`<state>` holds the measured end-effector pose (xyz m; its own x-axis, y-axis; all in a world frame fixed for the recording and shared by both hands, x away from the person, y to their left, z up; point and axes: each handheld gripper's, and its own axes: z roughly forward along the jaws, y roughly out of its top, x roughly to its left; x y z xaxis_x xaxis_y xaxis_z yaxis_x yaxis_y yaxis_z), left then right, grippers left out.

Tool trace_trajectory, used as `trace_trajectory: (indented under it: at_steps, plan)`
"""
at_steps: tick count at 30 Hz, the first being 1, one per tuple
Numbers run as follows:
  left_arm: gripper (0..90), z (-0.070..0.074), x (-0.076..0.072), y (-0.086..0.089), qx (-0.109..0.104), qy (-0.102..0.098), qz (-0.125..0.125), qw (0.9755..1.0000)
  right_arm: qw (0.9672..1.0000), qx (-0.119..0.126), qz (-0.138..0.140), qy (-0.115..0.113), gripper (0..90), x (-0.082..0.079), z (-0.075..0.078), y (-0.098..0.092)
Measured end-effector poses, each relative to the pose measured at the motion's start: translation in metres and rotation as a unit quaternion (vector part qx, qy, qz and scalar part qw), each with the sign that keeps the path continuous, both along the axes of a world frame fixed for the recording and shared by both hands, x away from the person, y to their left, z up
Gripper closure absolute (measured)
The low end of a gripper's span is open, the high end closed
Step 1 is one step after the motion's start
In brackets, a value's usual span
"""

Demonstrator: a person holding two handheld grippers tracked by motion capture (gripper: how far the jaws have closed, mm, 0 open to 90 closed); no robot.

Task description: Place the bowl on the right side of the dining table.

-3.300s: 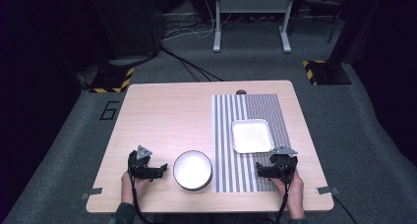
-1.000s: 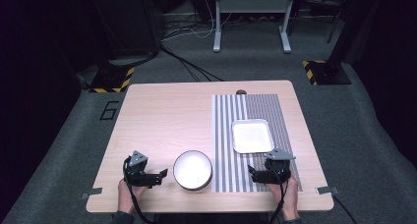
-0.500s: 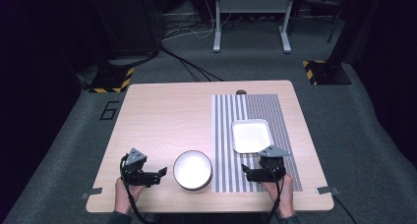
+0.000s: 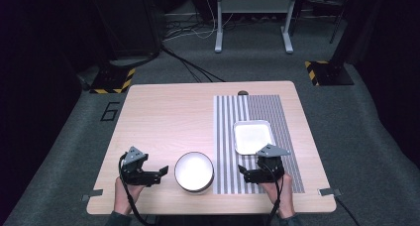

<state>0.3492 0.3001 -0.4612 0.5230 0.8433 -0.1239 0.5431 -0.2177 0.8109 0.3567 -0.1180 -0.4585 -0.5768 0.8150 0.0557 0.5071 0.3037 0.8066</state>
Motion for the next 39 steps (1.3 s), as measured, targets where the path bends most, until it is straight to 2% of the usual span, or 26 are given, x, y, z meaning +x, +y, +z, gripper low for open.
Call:
trace_trajectory:
  at_steps: [3,8,18,27,34,39]
  plan:
    - [2.9,0.003,-0.002,0.0,-0.014,-0.004,-0.002,0.9999,1.0,0.003,0.008,-0.005,6.8,-0.001,0.004,0.004]
    - [2.9,0.008,-0.003,-0.002,-0.009,-0.01,-0.009,0.9999,0.9998,0.003,0.015,-0.011,6.9,-0.002,0.011,0.009]
    - [3.3,0.022,-0.005,-0.005,-0.033,-0.022,-0.021,0.999,0.9993,0.017,0.025,-0.021,7.7,-0.004,0.024,0.017]
    - [3.6,0.034,-0.007,-0.012,-0.031,-0.037,-0.035,0.9982,0.9987,0.006,0.042,-0.028,7.8,-0.006,0.034,0.029]
    - [3.9,0.035,-0.004,-0.02,-0.035,-0.038,-0.047,0.9976,0.9979,0.012,0.054,-0.033,8.1,-0.007,0.04,0.039]
    - [4.0,0.036,-0.003,-0.025,-0.032,-0.039,-0.054,0.9973,0.9972,0.004,0.065,-0.038,8.1,-0.008,0.044,0.047]
